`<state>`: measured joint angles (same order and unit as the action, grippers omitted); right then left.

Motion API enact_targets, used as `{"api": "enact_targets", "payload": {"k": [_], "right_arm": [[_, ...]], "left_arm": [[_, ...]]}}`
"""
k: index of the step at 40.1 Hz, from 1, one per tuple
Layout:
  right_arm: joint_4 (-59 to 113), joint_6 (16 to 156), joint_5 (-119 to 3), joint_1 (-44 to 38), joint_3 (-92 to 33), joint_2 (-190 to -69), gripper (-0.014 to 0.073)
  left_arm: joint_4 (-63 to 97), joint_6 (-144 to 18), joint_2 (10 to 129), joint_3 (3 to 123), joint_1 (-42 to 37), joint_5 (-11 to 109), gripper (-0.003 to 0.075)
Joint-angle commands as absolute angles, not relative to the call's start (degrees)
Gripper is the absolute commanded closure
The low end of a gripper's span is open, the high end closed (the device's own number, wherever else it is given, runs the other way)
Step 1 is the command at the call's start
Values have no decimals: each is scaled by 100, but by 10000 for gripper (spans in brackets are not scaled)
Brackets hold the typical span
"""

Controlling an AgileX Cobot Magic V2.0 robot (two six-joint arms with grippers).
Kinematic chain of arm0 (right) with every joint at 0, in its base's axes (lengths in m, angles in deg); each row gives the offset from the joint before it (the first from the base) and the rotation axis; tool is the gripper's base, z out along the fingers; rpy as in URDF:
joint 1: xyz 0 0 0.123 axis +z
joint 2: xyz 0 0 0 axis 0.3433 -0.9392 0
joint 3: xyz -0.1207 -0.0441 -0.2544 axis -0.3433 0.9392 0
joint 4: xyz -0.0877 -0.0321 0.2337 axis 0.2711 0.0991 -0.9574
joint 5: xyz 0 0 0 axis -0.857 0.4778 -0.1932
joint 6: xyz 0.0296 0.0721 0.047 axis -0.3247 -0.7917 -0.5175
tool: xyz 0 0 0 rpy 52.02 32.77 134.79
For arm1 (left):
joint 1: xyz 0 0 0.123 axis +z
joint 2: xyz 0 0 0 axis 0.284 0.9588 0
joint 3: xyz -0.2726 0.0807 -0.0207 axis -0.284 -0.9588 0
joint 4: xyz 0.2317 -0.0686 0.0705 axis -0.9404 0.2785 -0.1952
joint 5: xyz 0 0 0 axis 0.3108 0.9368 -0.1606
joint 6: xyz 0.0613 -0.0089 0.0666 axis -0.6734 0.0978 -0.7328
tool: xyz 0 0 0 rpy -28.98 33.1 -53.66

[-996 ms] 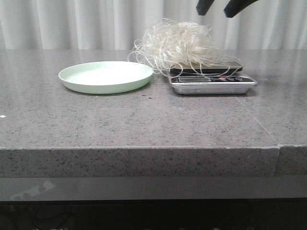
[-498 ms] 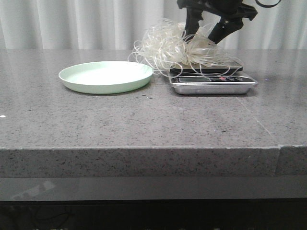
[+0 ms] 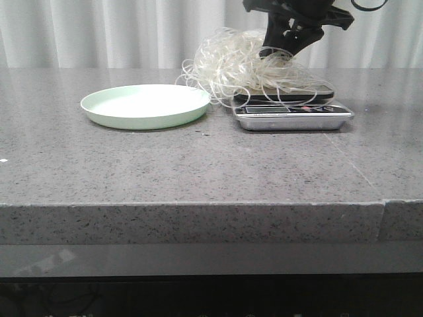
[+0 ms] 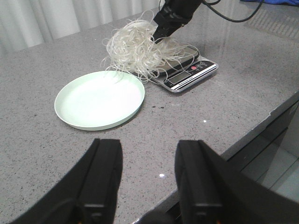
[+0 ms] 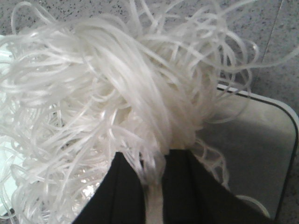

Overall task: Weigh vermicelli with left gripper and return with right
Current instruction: 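Lift the vermicelli with the right gripper and carry it over the plate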

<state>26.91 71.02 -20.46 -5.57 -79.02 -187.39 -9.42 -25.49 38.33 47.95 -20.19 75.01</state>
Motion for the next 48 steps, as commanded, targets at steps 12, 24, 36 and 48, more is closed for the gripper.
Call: {"api": "enact_targets", "payload": {"k": [12, 24, 36, 48], "right_arm": [[2537, 7185, -2141, -560, -8092, -18047, 428], [2326, 7187, -2467, -504, -8103, -17338, 428], [2326, 7328, -2904, 96, -8506, -17145, 428], [2331, 7377, -3122, 870, -9475, -17536, 428]], "left_arm": [[-942, -2495, 3868, 4934, -2048, 7070, 355], [-942, -2495, 3868, 4934, -2048, 7070, 355], [-942, -2495, 3868, 4934, -2048, 7070, 355], [-942, -2495, 3868, 4934, -2048, 7070, 355]]}}
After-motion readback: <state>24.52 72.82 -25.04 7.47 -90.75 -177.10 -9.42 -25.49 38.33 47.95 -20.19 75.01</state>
